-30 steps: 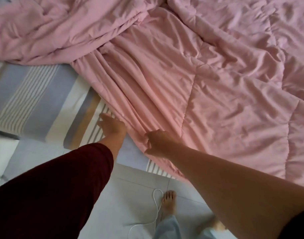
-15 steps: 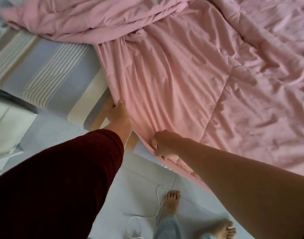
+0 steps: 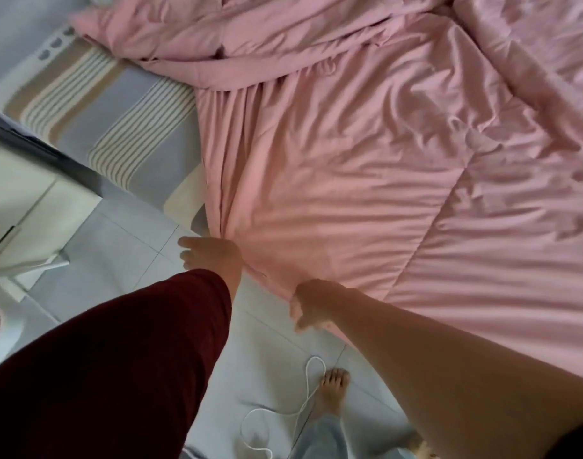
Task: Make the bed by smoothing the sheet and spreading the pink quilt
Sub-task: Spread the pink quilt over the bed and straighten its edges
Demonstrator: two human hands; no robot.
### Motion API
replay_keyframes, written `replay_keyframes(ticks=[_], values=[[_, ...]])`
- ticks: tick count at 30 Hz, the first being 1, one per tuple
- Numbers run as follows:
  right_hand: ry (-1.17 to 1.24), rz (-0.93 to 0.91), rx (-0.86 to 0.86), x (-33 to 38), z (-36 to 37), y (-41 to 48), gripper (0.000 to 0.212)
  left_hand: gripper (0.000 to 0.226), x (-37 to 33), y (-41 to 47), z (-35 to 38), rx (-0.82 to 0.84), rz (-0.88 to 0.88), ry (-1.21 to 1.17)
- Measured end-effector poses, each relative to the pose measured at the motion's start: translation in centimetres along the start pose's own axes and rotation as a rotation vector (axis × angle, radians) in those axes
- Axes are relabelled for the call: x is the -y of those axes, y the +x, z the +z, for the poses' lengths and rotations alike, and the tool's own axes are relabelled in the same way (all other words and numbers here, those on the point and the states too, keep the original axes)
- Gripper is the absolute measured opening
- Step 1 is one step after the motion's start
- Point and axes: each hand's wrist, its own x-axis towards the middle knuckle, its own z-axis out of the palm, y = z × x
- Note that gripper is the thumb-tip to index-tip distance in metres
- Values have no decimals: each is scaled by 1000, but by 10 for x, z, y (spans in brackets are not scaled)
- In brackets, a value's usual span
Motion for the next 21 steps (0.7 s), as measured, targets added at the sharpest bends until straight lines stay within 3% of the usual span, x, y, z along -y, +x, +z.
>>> replay_keyframes(ticks=[3,5,10,14,21], values=[[431,-6,-71,-22,-15,-19,19,50,-28,-14,9,-115,252,-23],[549,-19,-194,-50,-31,-35,12,45,-48,-31,28,-91,440,4],[589,80,-480,-150,-53,-77,17,24,-99,-109,86,157,747,-5],[650,231,-615,-250,-58,-122,25,17,-139,-179,142,238,970,15],[647,430,-762,-421,-63,-223,15,16,-213,-322,240,372,1077,24]])
